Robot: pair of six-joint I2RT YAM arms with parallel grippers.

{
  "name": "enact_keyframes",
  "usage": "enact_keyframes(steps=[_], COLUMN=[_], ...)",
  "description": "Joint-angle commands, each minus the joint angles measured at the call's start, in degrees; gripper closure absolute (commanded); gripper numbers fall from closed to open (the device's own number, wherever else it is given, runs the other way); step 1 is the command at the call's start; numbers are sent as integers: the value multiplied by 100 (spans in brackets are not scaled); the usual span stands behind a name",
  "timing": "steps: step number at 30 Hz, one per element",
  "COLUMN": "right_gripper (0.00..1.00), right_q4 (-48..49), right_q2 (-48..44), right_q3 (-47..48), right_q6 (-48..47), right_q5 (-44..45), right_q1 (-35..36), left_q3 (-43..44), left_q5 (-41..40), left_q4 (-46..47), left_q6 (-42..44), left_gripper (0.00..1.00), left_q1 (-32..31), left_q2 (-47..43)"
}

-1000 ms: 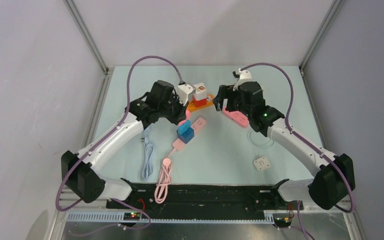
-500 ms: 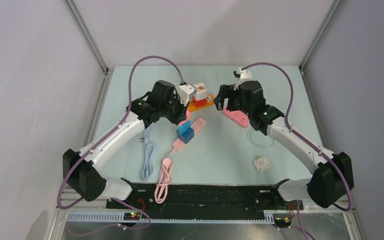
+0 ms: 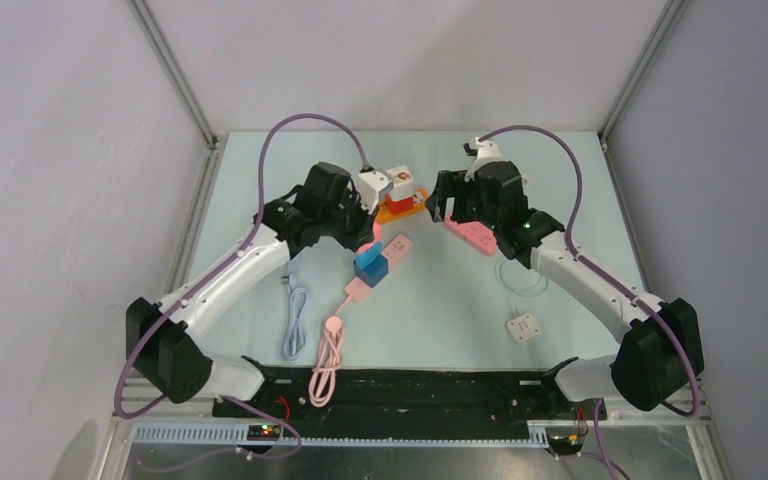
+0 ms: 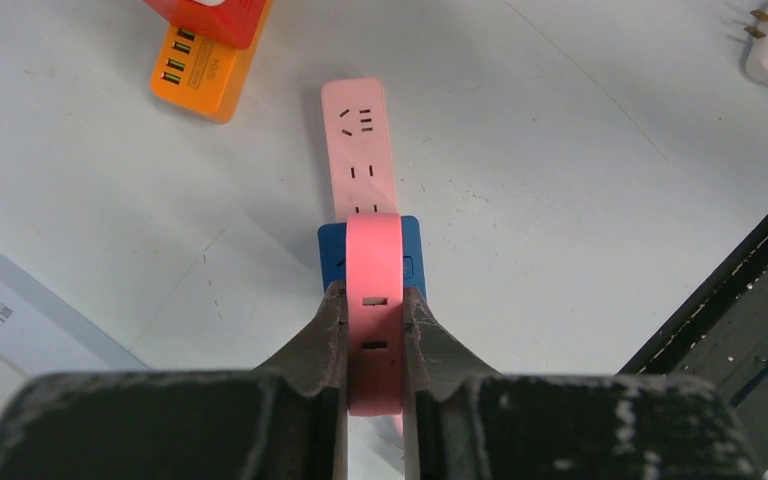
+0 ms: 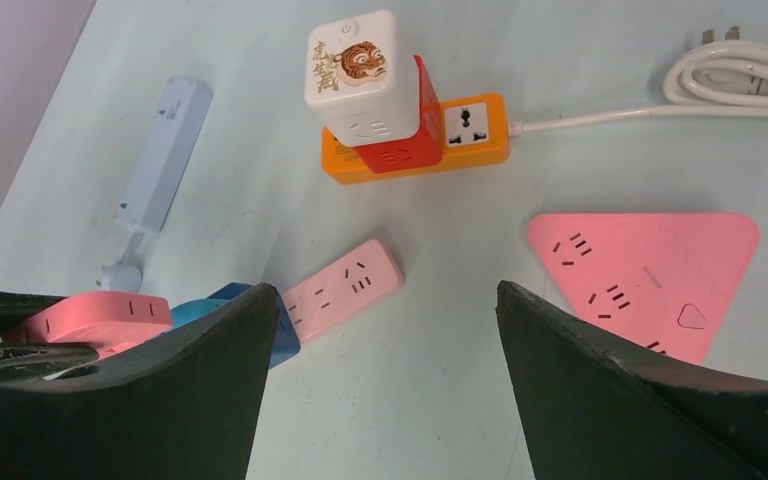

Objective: Insert the plug
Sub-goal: Insert the plug into the socket.

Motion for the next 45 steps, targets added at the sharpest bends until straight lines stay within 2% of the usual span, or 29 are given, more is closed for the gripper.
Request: enact_keyframes(steps=[1,12,20,45], right_gripper=[16,16,17,17], right_q4=[200,176,143,52], right_q2=[73,180,235,276], right_q3=[21,25,24,25], right_q6=[63,147,212,196], right_q5=[-35,-36,-13,-11], right_q1=[-22,-17,-9,-11], left_q3=[-305,-607,-945,-1102], left_q5=[-96,-804,-1251,-1390], left_q4=[8,77,470,218], left_q6=[169,298,205,-179], left_gripper=[100,100,100,100], left_q1=[-84,-307,-371,-671], left_q2=[-83,-120,-333,-119])
